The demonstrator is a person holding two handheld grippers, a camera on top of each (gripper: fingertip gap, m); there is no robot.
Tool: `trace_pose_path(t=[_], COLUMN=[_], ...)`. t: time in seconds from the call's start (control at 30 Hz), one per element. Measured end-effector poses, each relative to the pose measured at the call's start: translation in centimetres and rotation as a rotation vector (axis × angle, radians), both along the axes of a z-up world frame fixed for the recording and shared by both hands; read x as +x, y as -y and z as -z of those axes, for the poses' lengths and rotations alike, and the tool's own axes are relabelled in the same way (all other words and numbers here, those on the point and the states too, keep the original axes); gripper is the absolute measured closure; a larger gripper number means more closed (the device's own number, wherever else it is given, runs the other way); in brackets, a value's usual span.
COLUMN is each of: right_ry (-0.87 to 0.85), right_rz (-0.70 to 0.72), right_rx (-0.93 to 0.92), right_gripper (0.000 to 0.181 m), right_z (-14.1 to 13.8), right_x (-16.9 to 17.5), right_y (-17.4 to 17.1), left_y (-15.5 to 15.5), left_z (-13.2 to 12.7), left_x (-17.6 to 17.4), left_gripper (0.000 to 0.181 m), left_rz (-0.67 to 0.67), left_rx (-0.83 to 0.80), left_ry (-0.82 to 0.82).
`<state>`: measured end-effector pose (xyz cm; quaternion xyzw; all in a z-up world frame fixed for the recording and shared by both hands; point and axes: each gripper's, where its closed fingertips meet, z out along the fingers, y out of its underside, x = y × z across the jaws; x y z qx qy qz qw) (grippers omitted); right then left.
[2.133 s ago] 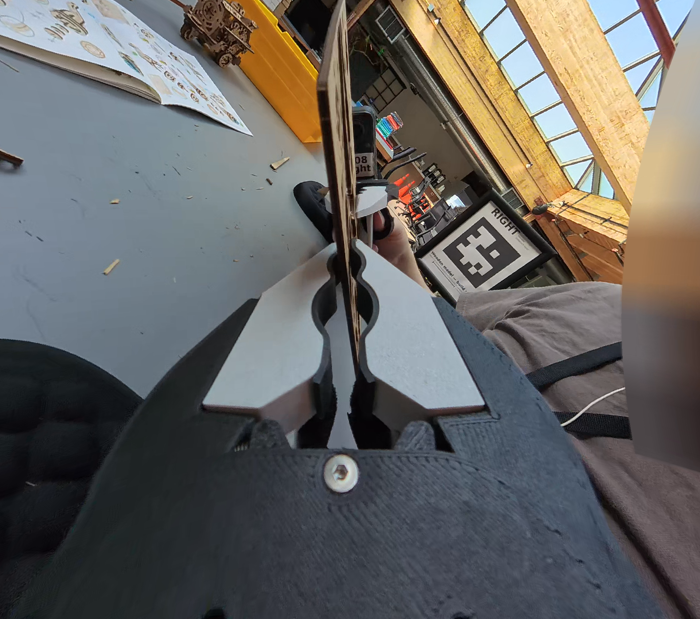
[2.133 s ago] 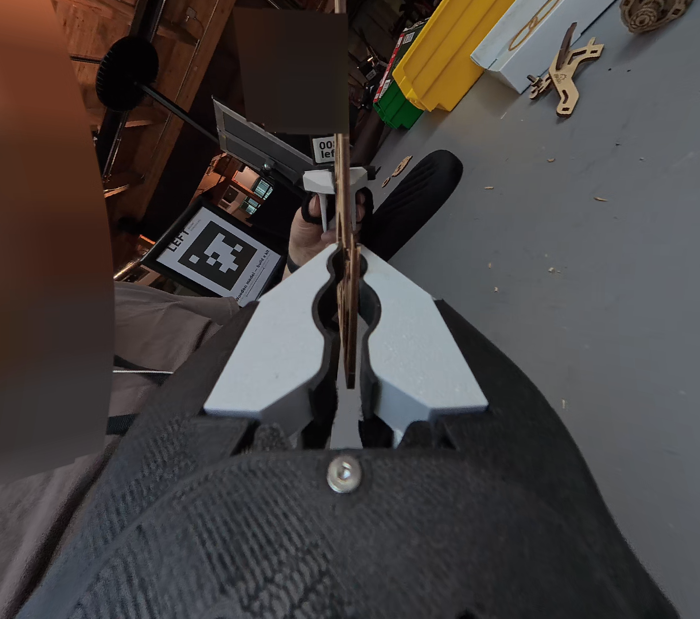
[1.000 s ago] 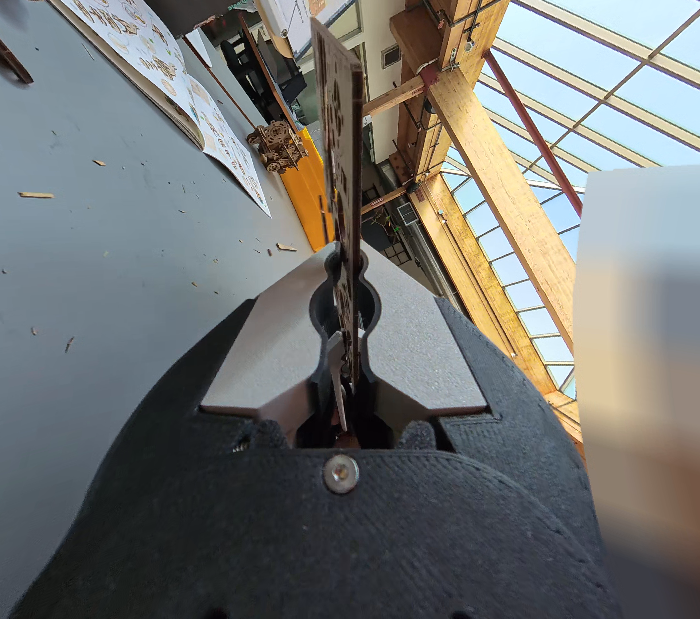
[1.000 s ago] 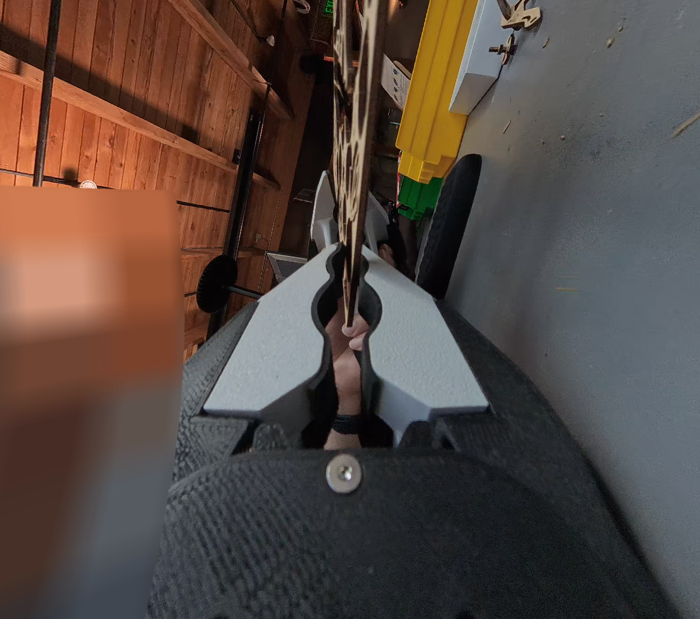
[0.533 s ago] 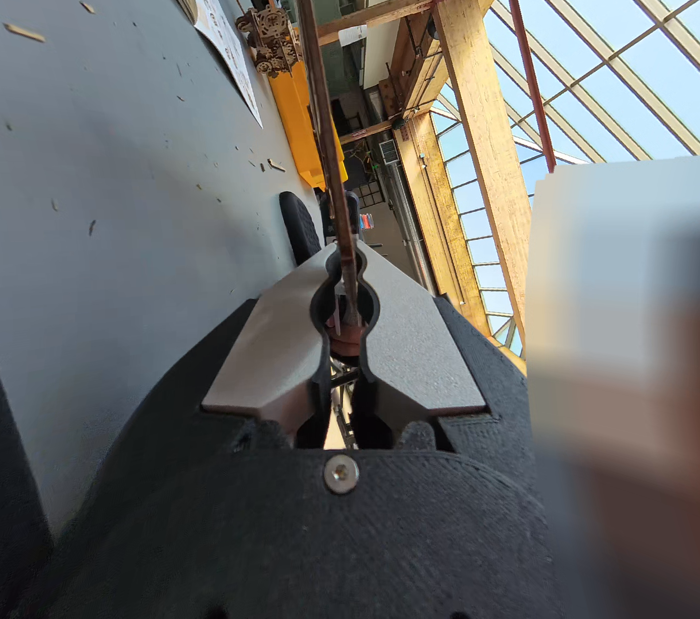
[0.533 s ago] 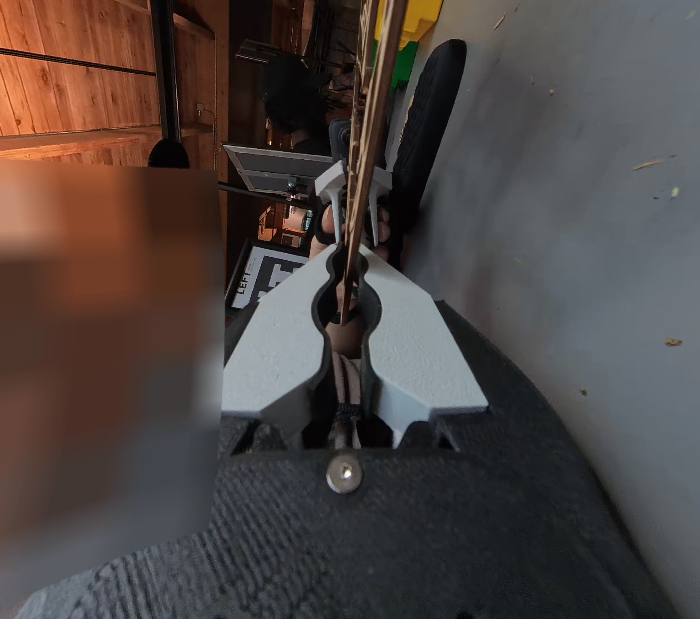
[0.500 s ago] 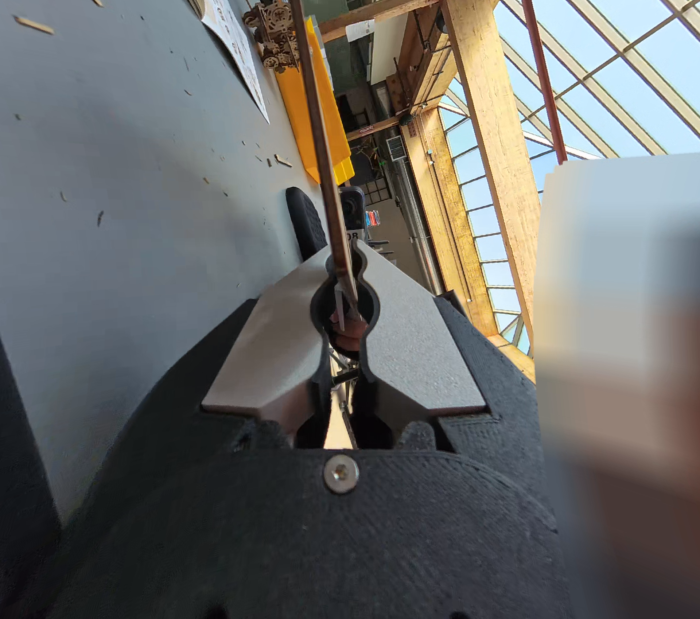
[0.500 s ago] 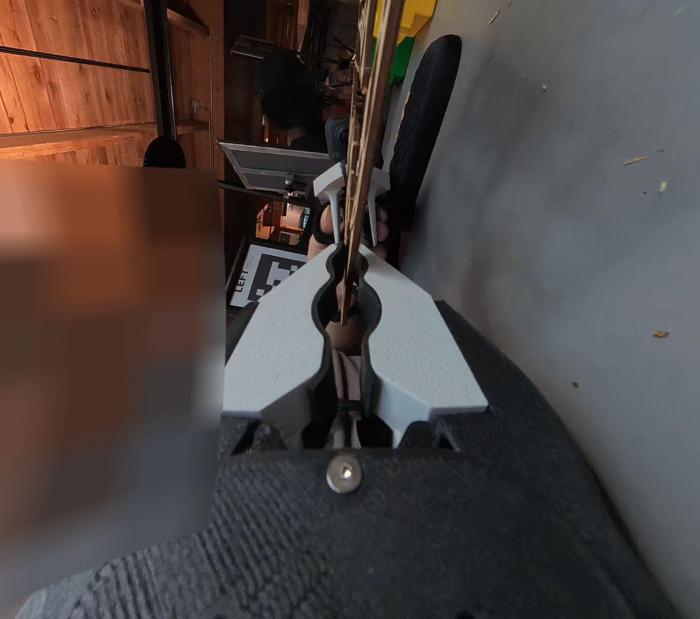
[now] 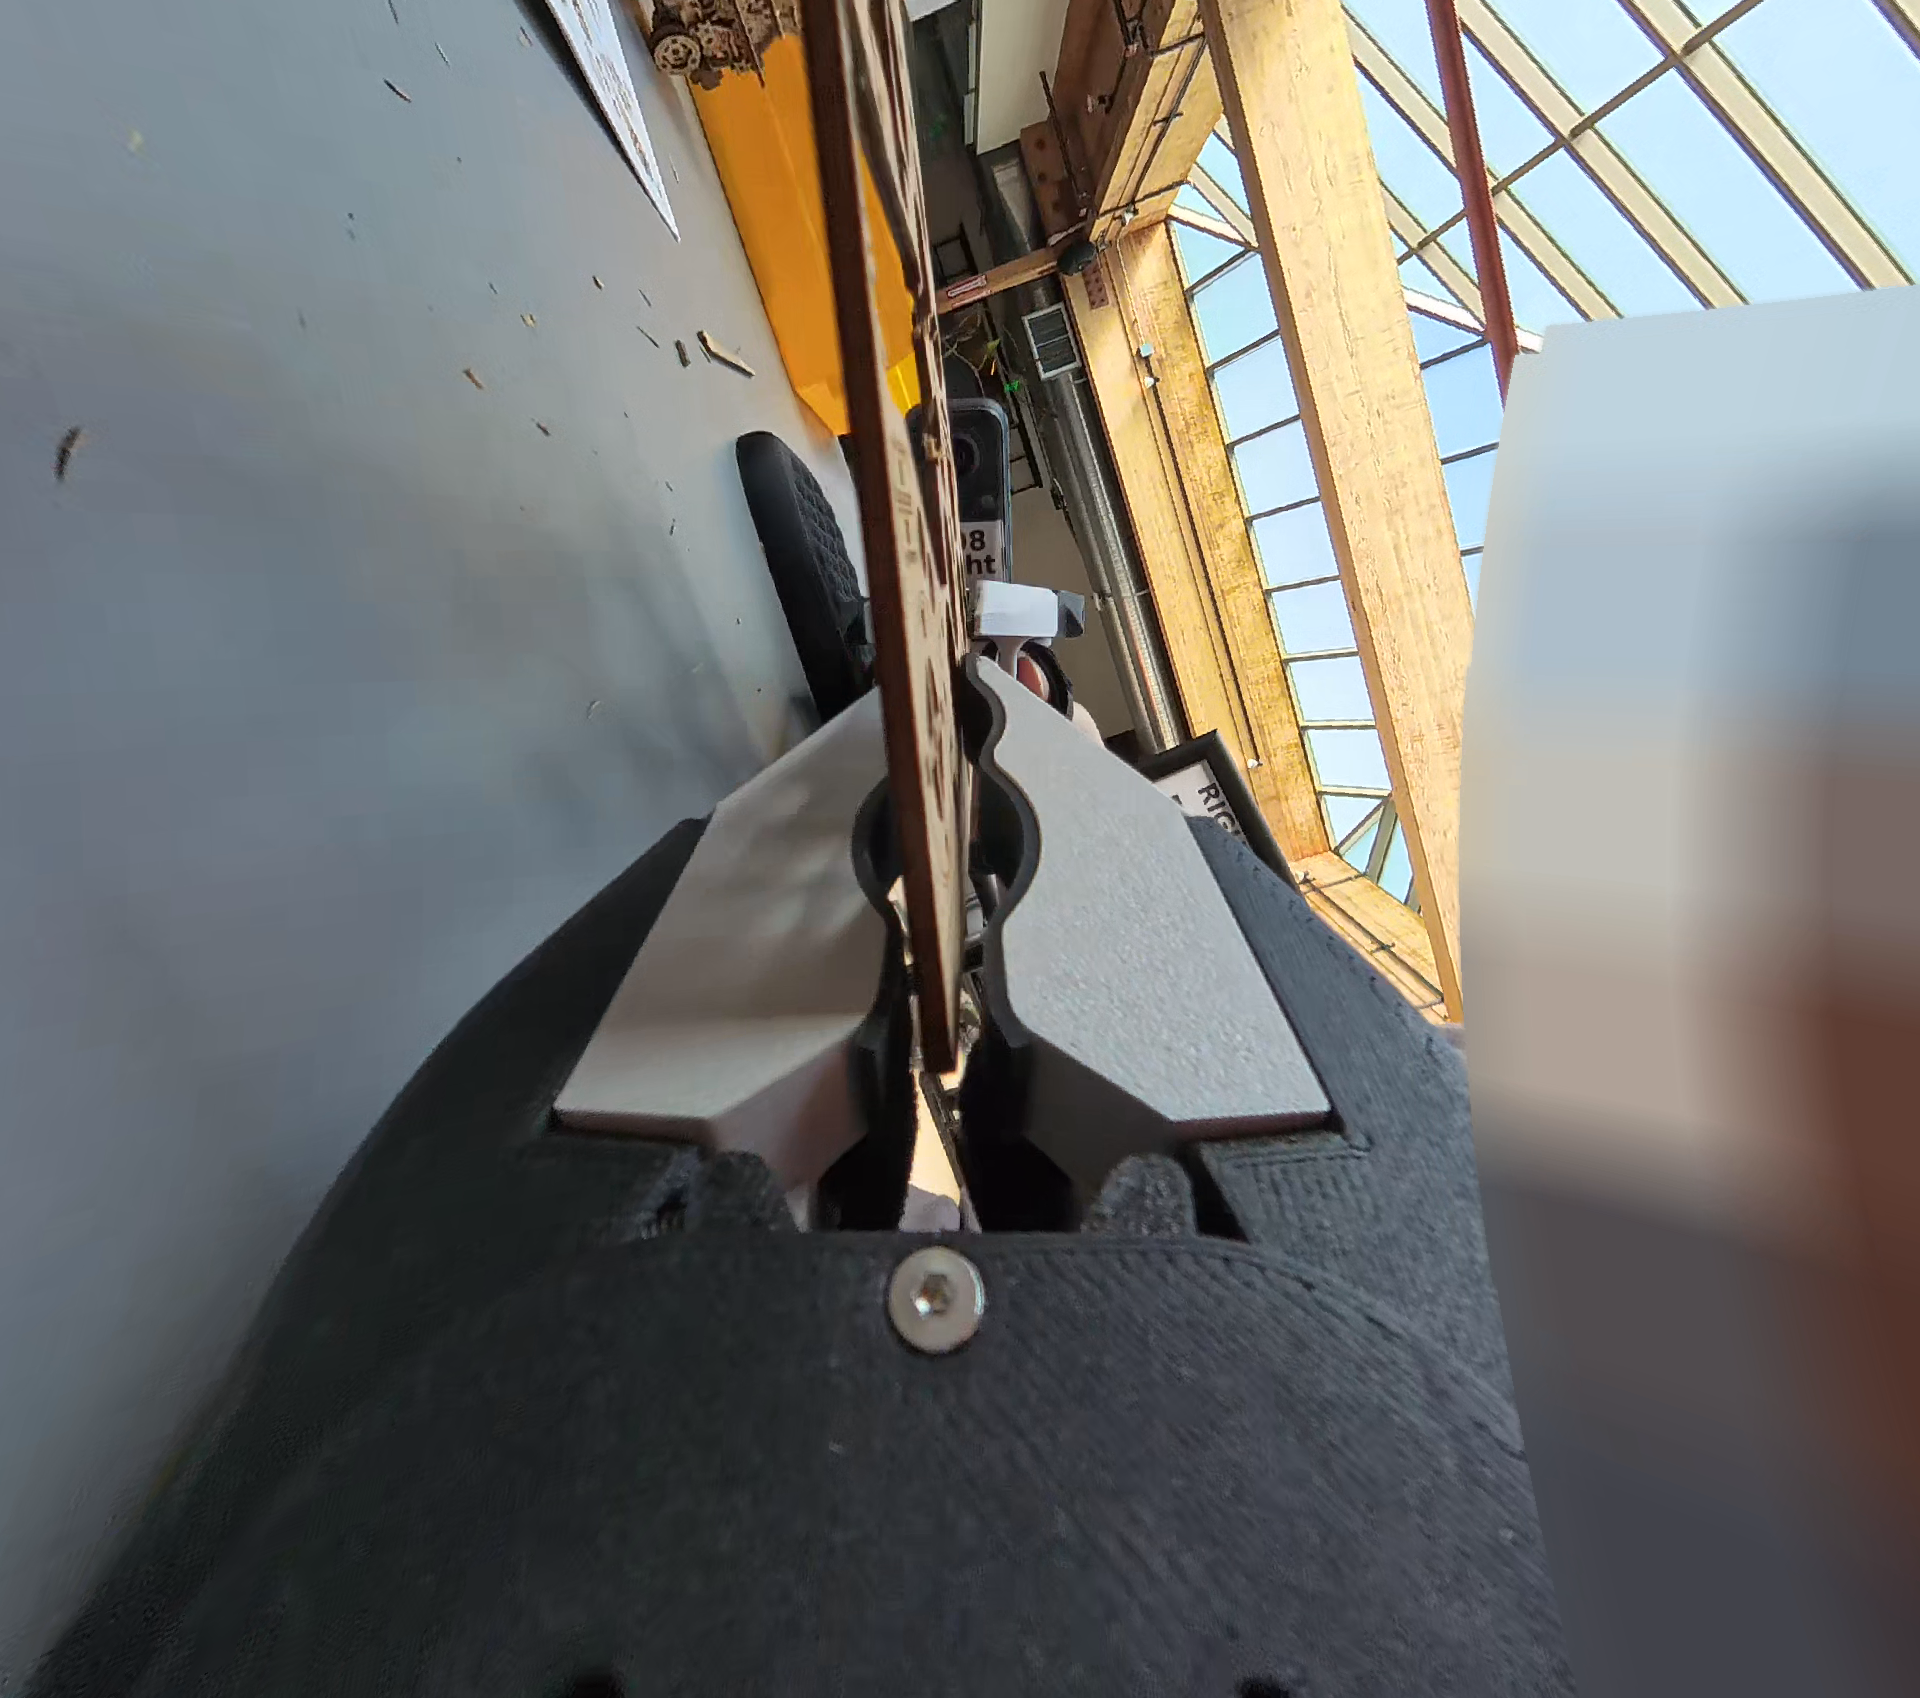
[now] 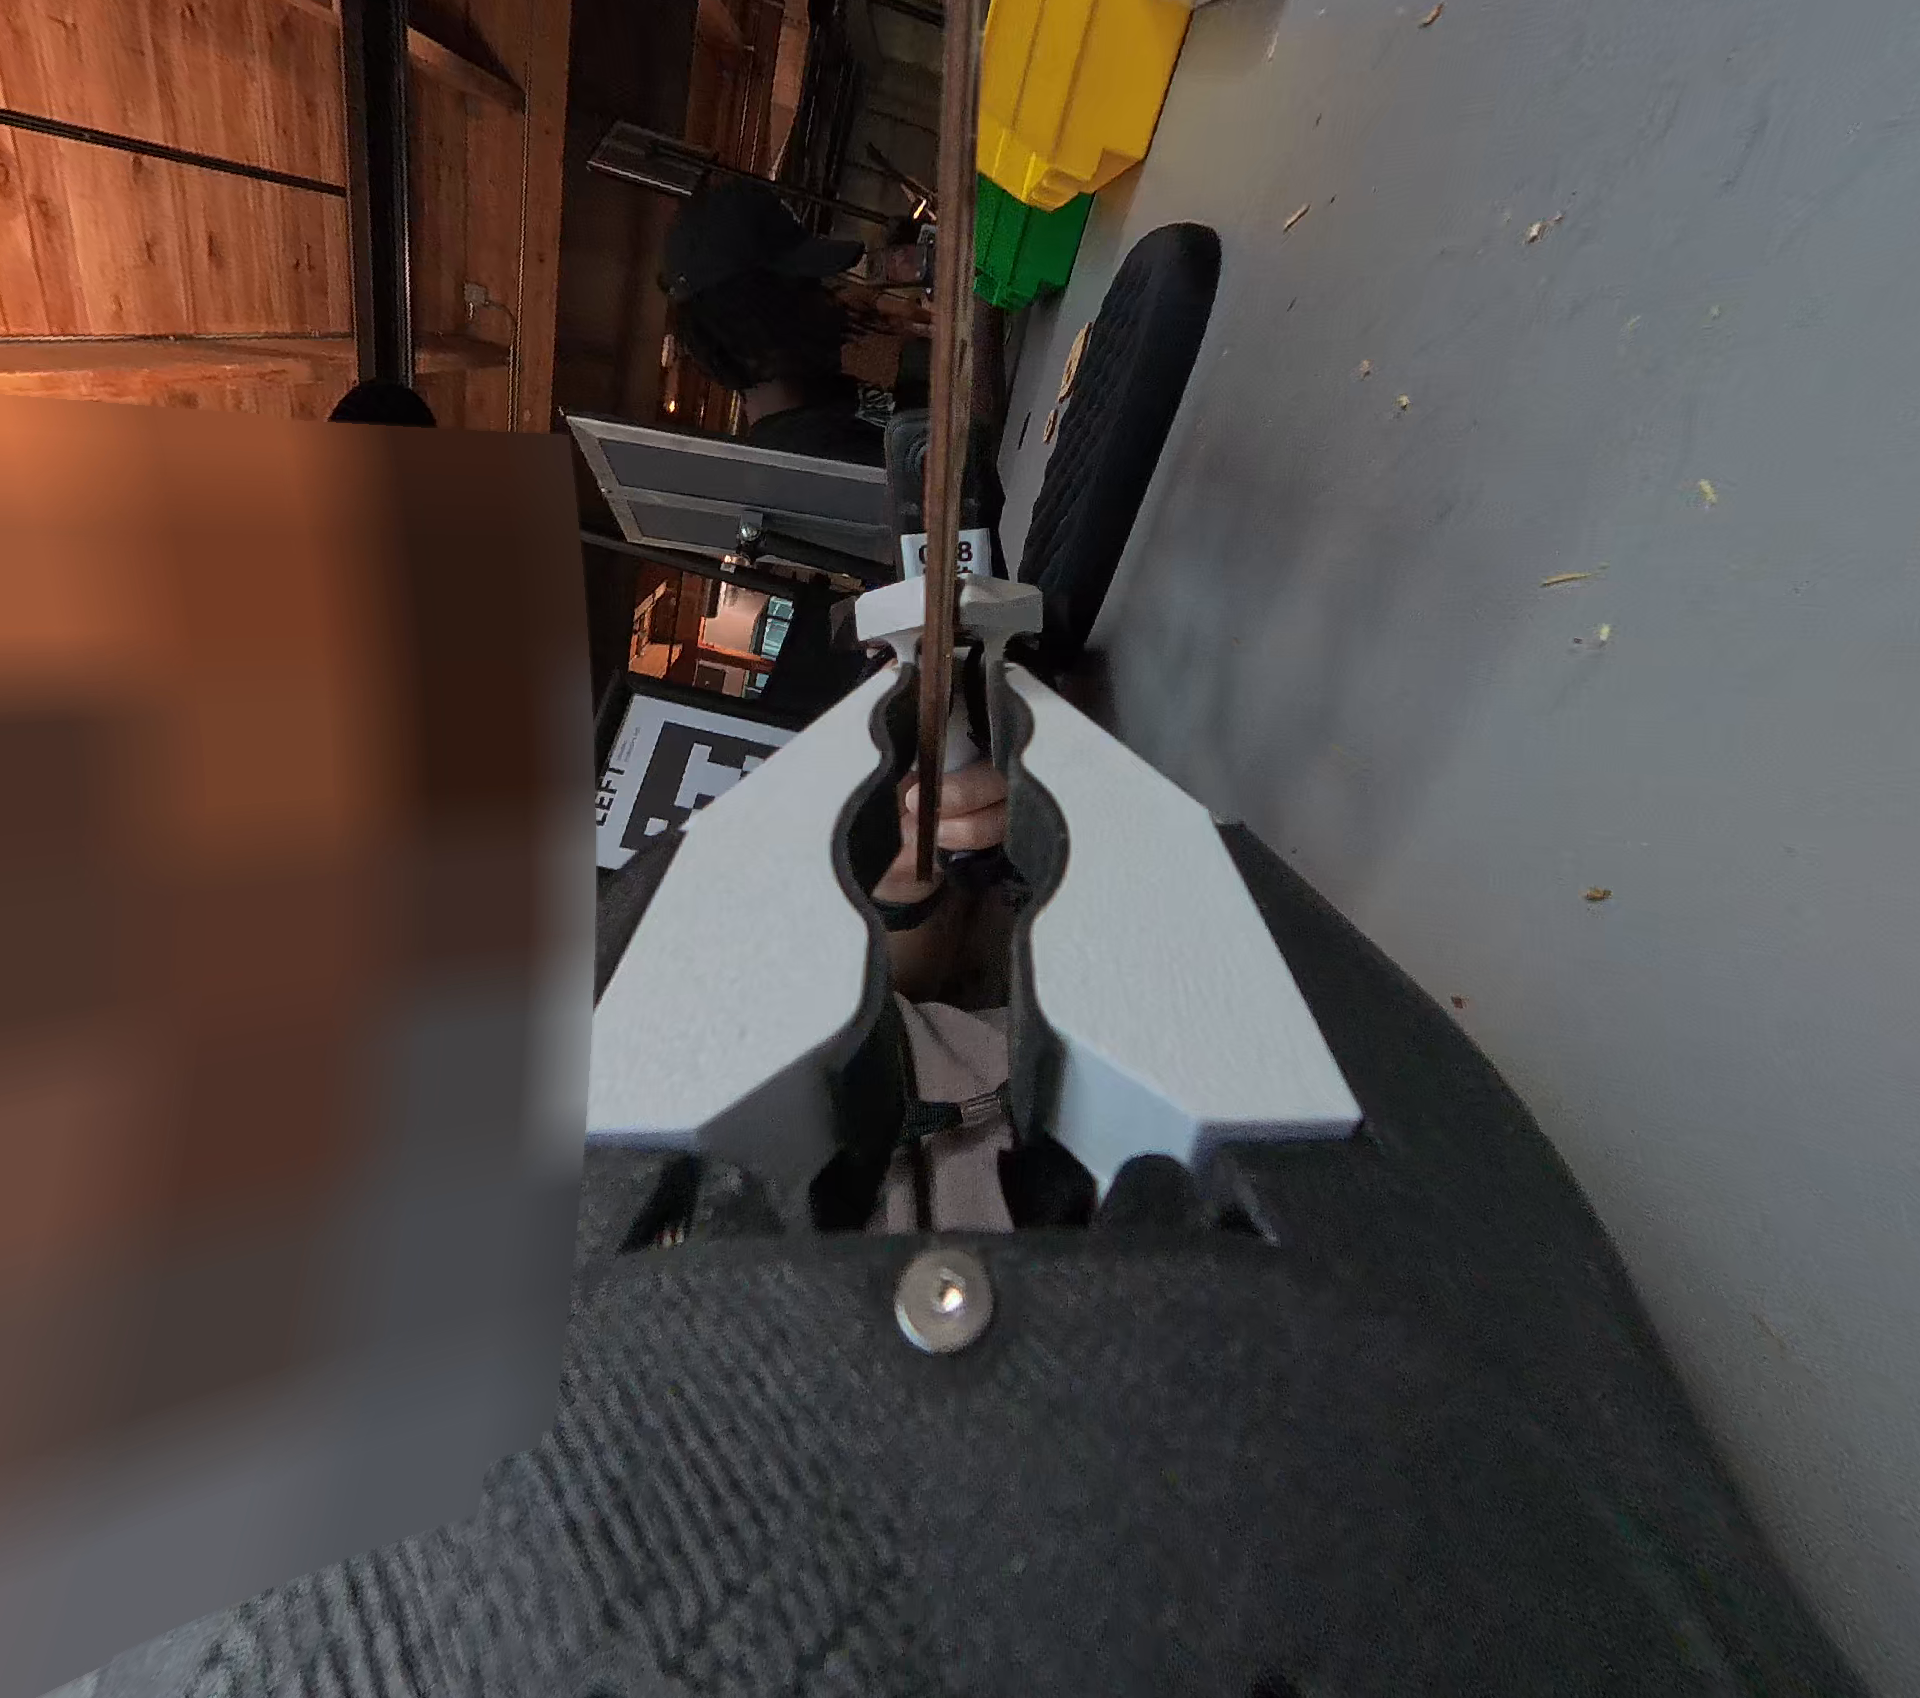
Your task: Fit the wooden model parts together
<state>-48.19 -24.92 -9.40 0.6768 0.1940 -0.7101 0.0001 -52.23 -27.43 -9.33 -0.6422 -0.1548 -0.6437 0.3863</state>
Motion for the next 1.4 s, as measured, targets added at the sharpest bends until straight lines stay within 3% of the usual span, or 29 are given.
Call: trace_pose_path(t=[0.03, 0.1, 0.17, 0.3, 0.43, 0.93, 1.4], right_ry=[0.017, 0.041, 0.003, -0.039, -0.057, -0.098, -0.064], right_rz=[0.03, 0.07, 0.1, 0.122, 0.155, 0.1, 0.106], right_rx=[0.001, 0.016, -0.007, 0.0, 0.073, -0.027, 0.028], right_gripper=[0.15, 0.133, 0.129, 0.141, 0.178, 0.181, 0.181], right_z=[0.3, 1.2, 1.1, 1.0, 0.9, 0.8, 1.3], right_x=[-0.2, -0.6, -1.6, -4.2, -5.2, -5.0, -4.9], right_y=[-0.1, 0.6, 1.7, 2.6, 2.2, 2.2, 2.6], left_y=[-0.2, -0.5, -0.7, -0.9, -0.8, -0.6, -0.2], left_z=[-0.2, -0.5, -0.3, 0.3, 0.6, 0.6, 0.7], left_x=[-0.3, -1.0, -1.4, -1.0, -0.8, -0.7, -0.6], left_gripper=[0.18, 0.18, 0.18, 0.179, 0.18, 0.18, 0.181], left_rz=[-0.025, -0.075, -0.105, -0.122, -0.122, -0.147, -0.222], left_rx=[0.006, 0.011, 0.012, 0.0, 0.0, 0.034, 0.049], left_ry=[0.016, 0.031, 0.021, -0.021, -0.051, -0.1, -0.137])
